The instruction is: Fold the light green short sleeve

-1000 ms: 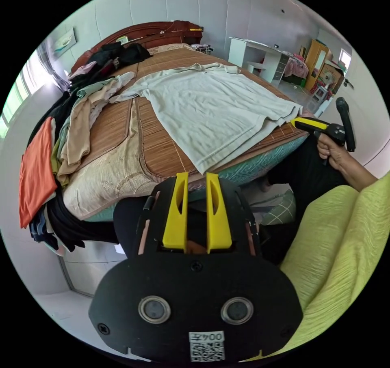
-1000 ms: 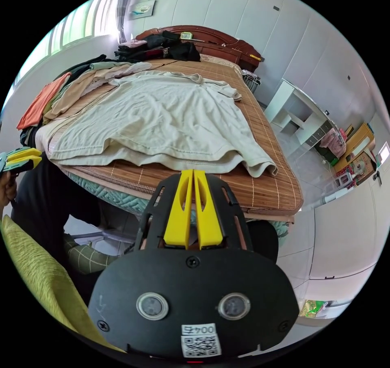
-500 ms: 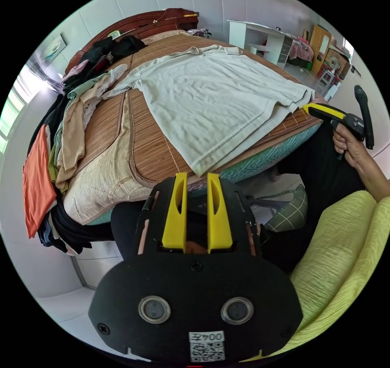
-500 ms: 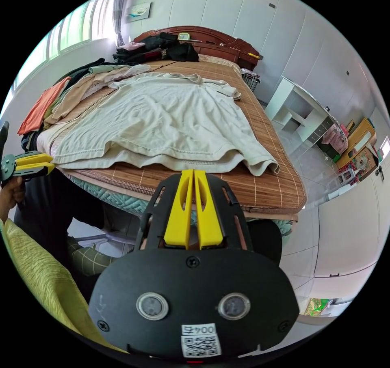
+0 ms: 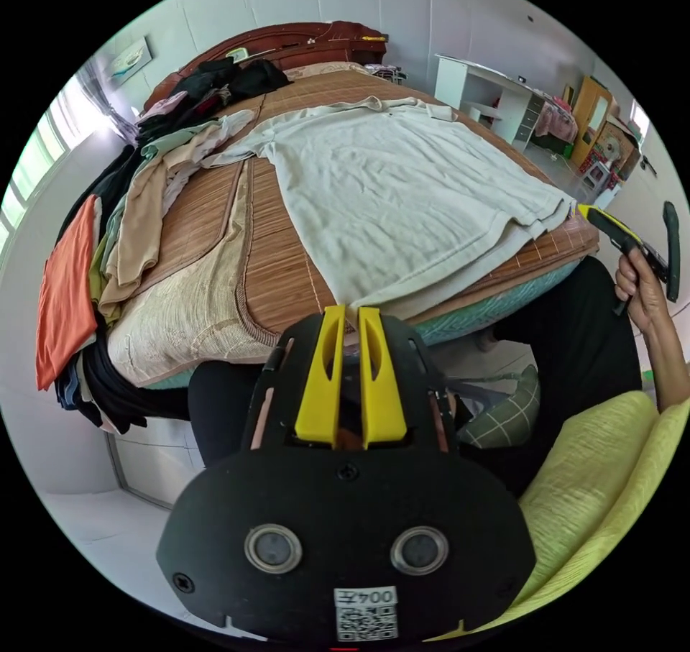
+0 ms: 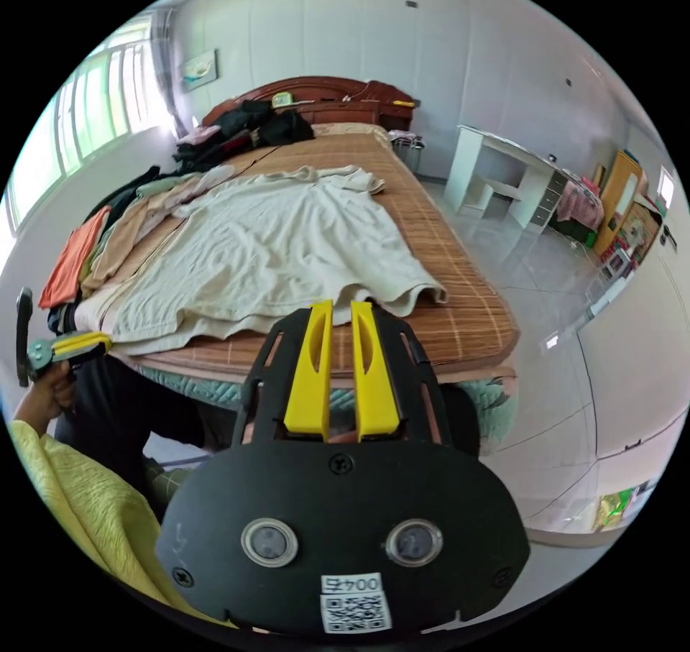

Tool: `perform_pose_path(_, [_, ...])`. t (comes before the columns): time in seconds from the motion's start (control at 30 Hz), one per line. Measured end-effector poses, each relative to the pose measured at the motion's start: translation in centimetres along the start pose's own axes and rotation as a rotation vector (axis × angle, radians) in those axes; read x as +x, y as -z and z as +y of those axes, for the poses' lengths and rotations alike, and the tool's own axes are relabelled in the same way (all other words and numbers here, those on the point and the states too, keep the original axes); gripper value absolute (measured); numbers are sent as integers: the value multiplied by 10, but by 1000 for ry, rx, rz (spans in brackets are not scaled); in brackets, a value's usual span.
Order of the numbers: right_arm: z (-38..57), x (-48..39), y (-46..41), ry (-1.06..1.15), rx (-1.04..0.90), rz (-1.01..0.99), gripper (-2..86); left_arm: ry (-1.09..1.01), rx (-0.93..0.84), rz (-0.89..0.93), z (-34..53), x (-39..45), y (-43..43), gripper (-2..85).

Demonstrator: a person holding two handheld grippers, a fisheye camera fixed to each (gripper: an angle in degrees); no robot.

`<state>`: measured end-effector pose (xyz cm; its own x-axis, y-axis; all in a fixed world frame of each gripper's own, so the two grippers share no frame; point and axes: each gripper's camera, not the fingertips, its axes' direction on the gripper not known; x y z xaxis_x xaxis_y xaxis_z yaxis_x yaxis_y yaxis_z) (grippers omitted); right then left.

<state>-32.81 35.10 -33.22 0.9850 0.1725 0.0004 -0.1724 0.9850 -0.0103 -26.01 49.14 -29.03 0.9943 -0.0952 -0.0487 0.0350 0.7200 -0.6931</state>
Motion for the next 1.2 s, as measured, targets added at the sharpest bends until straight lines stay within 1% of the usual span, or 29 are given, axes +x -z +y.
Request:
perform_pose_path(0.07, [-5, 23, -2, -27, -6, 44, 57, 11, -5, 2, 4, 3, -3, 14])
perform_pose_path(0.17, [-15, 57, -14, -45, -71, 117, 68, 29, 9, -15, 10, 10, -4, 12])
perform_pose_path(0.3, [-20, 95, -37, -81, -141, 96, 73, 40, 29, -58, 20, 22, -3, 12])
perform_pose_path(0.43, [-21, 114, -52, -92, -172, 28, 73, 37, 32, -79, 27, 32, -2, 14])
perform_pose_path(0.63, [-32, 119, -56, -30, -166, -66, 70, 72, 44, -79, 40, 38, 2, 12])
perform_pose_path(0.77, [-40, 121, -53, -38, -158, -85, 63, 103, 60, -83, 49, 43, 6, 9])
perform_pose_path(1.03, [-72, 104, -67, -11, -229, -96, 58, 159, 76, -53, 60, 52, 8, 7])
perform_pose_path(1.1, [-81, 100, -66, -21, -241, -99, 39, 169, 95, -66, 61, 54, 11, 7])
perform_pose_path(1.2, [-98, 88, -58, -6, -233, -155, 5, 163, 138, -109, 60, 51, 24, 7])
